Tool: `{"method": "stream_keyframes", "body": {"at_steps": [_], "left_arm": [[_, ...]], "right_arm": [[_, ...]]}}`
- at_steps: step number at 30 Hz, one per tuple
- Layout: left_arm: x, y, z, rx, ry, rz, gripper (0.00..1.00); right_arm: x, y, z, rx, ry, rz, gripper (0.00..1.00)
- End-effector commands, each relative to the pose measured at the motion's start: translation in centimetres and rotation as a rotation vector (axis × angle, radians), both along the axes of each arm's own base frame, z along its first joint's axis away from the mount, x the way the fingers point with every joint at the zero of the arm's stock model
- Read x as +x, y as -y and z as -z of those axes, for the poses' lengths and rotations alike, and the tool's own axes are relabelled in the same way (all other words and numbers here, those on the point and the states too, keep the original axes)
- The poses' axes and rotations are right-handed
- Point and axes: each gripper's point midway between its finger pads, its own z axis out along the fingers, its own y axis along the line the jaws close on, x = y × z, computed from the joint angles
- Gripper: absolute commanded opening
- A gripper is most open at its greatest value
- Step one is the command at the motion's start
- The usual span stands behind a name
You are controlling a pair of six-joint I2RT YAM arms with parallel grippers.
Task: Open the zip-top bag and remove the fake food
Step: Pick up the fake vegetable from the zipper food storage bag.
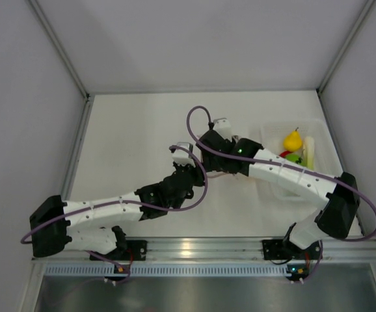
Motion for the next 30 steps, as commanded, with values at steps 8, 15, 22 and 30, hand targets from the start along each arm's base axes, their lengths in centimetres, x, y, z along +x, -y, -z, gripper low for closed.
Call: {"method": "stream_keyframes", "body": {"at_steps": [8, 15, 22, 30], "left_arm": [[-1.0, 1.2, -2.1, -0.102, 0.022, 0.050, 0.00], [-1.0, 1.9, -1.4, -0.085, 0.010, 0.063, 0.00], [-0.8, 1.6, -0.6, -0.070, 0.002, 0.039, 0.00], [-0.6, 1.4, -0.9, -0.093, 0.001, 0.001, 0.00]], "right_arm": [[0.8, -2.0, -4.8, 0.226, 0.114, 0.038, 0.00], [0.1, -3.1, -5.1, 0.285, 0.094, -0.036, 0.00], [-0.2, -3.0, -6.2, 0.307, 0.111, -0.059, 0.00], [-1.2, -4.3, -6.7, 0.429, 0.091, -0.093, 0.00]]}}
